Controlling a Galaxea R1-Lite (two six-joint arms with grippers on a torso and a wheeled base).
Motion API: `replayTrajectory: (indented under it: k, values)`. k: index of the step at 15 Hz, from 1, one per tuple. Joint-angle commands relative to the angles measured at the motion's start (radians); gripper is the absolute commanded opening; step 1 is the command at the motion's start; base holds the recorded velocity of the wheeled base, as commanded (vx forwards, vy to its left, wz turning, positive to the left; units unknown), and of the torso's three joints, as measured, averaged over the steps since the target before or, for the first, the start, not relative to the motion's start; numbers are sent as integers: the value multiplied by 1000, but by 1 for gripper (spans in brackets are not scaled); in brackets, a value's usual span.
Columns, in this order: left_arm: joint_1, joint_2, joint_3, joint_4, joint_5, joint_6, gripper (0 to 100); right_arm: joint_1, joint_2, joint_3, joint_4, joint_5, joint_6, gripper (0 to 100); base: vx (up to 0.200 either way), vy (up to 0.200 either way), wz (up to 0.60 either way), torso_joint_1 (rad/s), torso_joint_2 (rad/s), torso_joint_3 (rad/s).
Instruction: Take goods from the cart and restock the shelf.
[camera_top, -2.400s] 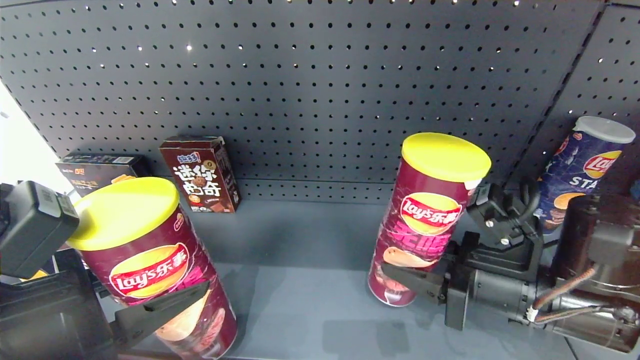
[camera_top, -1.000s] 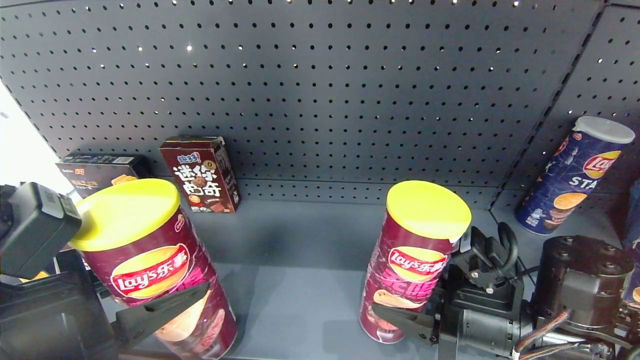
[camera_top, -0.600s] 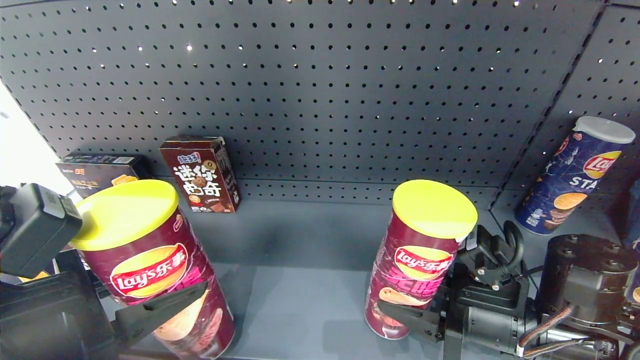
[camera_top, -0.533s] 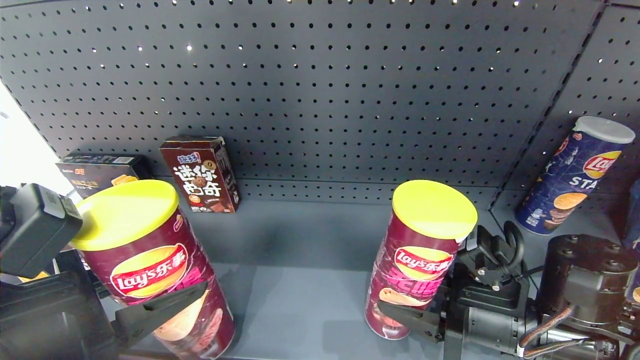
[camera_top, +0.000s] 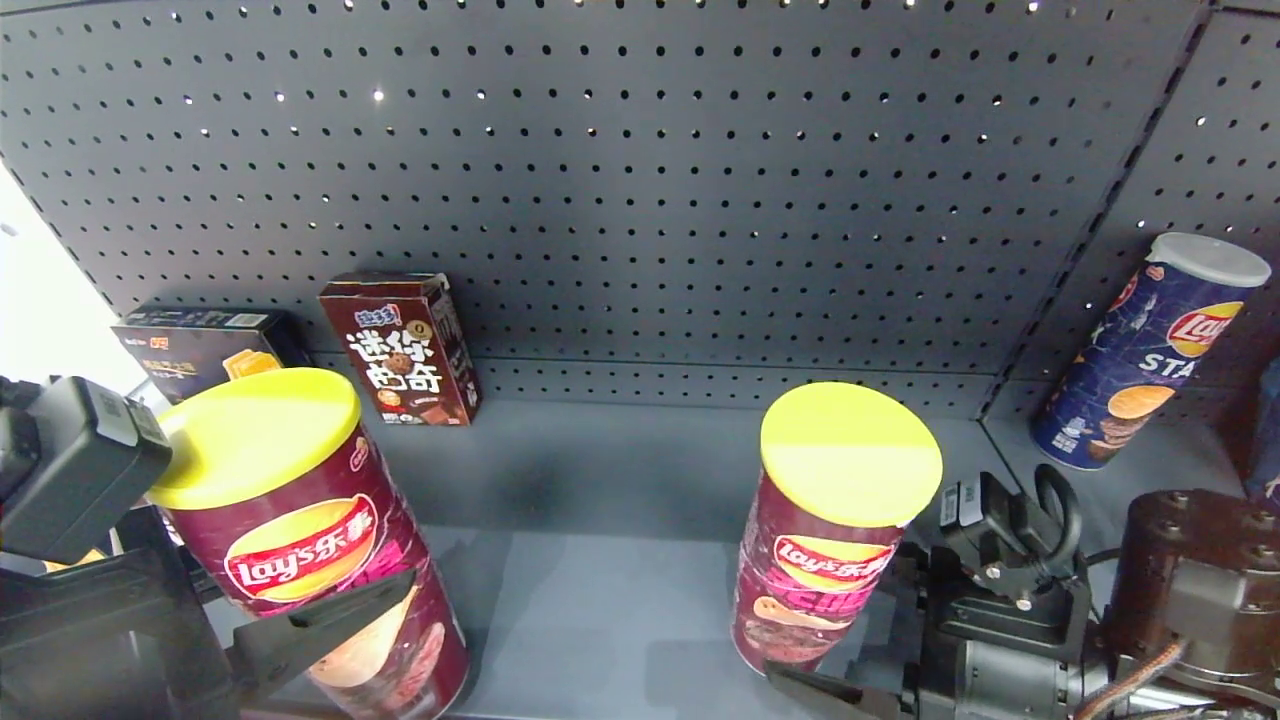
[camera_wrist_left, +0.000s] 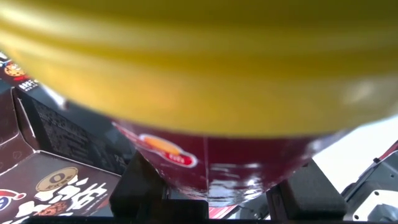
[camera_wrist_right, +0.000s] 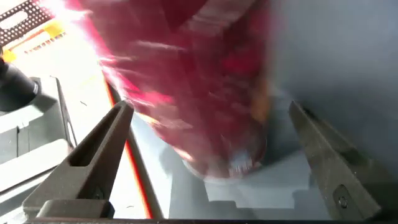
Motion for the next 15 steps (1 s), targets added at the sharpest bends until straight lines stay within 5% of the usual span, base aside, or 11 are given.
replayTrajectory:
  k: [1,15]
  values:
    - [0,-2,3,-1,1,0,0,-5,-48,43,-1,-1,-1,100,0,0,0,0,0,0]
    - [0,-5,36,-2,0,0,0,-103,-56,51,1,-3,-2,100,0,0,0,0,0,0]
